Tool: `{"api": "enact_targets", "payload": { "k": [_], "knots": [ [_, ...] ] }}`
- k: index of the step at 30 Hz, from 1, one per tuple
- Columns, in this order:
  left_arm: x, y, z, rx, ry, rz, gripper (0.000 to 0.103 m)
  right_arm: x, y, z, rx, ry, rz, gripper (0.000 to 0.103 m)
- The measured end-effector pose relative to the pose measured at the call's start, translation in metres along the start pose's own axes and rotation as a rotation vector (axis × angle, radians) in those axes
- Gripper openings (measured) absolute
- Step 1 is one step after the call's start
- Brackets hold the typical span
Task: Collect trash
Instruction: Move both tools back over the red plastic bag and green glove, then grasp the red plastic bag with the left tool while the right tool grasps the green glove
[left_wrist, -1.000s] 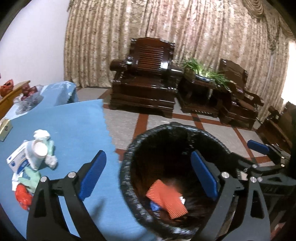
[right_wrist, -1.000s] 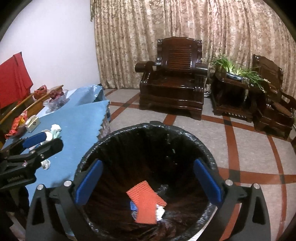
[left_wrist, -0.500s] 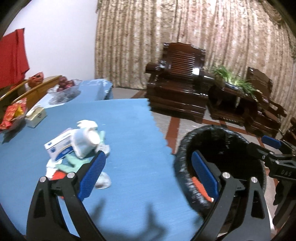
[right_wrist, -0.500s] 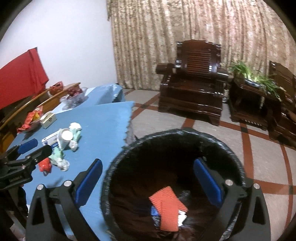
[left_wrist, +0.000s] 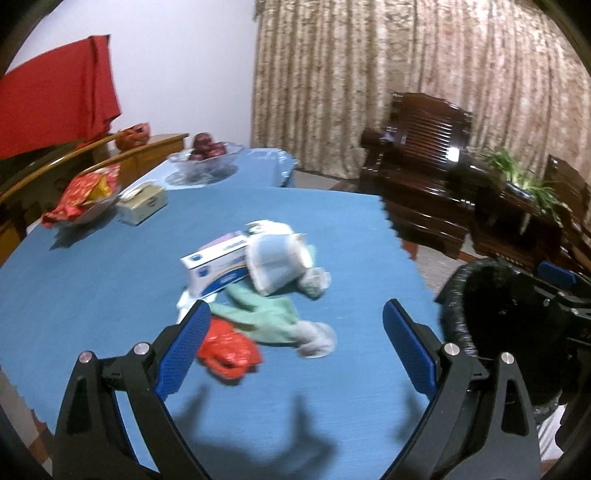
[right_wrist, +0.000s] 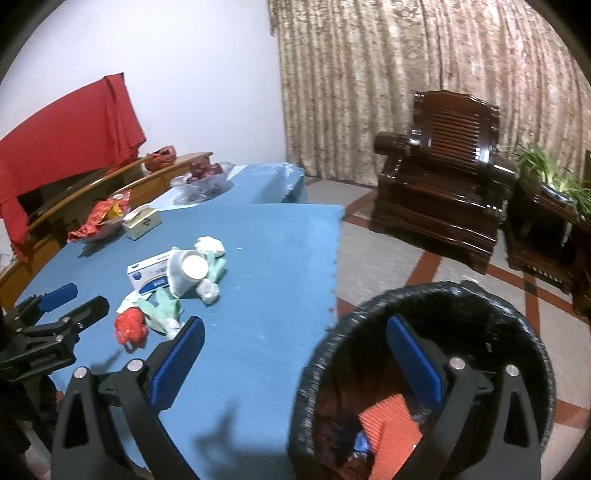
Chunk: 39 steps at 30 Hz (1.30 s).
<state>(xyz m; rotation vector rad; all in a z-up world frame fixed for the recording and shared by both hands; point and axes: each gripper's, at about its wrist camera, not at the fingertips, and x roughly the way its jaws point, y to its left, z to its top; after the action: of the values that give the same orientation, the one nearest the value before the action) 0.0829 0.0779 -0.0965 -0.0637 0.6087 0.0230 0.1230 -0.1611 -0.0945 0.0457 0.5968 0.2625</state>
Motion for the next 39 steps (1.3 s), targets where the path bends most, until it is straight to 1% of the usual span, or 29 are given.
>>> {"api": "enact_targets", "payload": {
  "k": [7,11,15,21,22,23,24,33,36,37,39],
  "knots": [
    [0.01,0.033,-0.008,-0.033,0.022,0.06,0.092,0.035,0.029,0.005,-0.019,0.008,0.039,0.097],
    [0.024,0.05,-0.014,-0.05,0.049,0.088,0.092,0.054,0.044,0.004,-0.031,0.022,0.056,0.097],
    [0.038,0.06,-0.021,-0.06,0.076,0.101,0.091,0.071,0.055,0.003,-0.047,0.039,0.065,0.097],
    [0.059,0.065,-0.03,-0.07,0.113,0.107,0.091,0.088,0.059,0.0,-0.05,0.063,0.062,0.097],
    [0.062,0.065,-0.032,-0.071,0.119,0.107,0.089,0.091,0.059,-0.001,-0.05,0.067,0.061,0.097],
    [0.065,0.065,-0.034,-0.071,0.128,0.105,0.085,0.094,0.059,-0.001,-0.05,0.072,0.06,0.097],
    [0.068,0.065,-0.034,-0.071,0.135,0.102,0.084,0.097,0.059,-0.002,-0.049,0.078,0.059,0.097],
    [0.094,0.06,-0.041,-0.08,0.179,0.088,0.082,0.112,0.062,-0.009,-0.054,0.109,0.063,0.096],
    [0.103,0.061,-0.044,-0.089,0.202,0.085,0.074,0.117,0.064,-0.01,-0.057,0.119,0.065,0.096],
    [0.104,0.063,-0.046,-0.093,0.207,0.082,0.069,0.118,0.064,-0.011,-0.058,0.121,0.065,0.096],
    [0.105,0.065,-0.047,-0.096,0.206,0.088,0.066,0.121,0.066,-0.011,-0.064,0.127,0.067,0.096]
  ]
}}
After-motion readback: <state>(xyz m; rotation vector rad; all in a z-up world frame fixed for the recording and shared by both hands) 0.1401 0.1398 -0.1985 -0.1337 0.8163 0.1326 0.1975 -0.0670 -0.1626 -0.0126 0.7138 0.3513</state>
